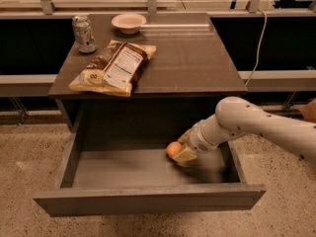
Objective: Pick orange from top drawer and place on counter
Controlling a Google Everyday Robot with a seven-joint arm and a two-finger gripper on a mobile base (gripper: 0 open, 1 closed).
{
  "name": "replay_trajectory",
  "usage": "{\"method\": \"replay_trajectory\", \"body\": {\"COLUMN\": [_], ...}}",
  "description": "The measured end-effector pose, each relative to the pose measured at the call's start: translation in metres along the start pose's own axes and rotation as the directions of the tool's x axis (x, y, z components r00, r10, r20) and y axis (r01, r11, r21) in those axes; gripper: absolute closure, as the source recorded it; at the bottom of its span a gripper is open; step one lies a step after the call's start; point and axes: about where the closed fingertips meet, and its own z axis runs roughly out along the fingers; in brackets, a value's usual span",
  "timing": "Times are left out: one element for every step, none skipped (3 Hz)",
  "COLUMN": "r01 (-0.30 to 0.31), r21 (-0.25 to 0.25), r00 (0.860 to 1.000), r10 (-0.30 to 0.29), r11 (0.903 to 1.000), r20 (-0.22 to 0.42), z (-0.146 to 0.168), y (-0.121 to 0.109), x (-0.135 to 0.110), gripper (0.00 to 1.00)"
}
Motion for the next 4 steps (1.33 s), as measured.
{"method": "replay_trajectory", "body": {"r01": [0.002, 0.074, 0.142, 0.193], "r21": [-0.053, -0.086, -0.07, -0.028], "r00": [0.994, 0.96, 0.934, 0.93], "r10": [0.004, -0.048, -0.11, -0.174], "r11": [0.9986, 0.9935, 0.9874, 0.9808], "r20": [0.111, 0.274, 0.341, 0.324], "z": [-0.004, -0.041, -0.092, -0.147], "y": [0.003, 0.011, 0.022, 0.018], "x": [-0.014, -0.044, -0.065, -0.089], "gripper": [0.84, 1.0, 1.0, 1.0]}}
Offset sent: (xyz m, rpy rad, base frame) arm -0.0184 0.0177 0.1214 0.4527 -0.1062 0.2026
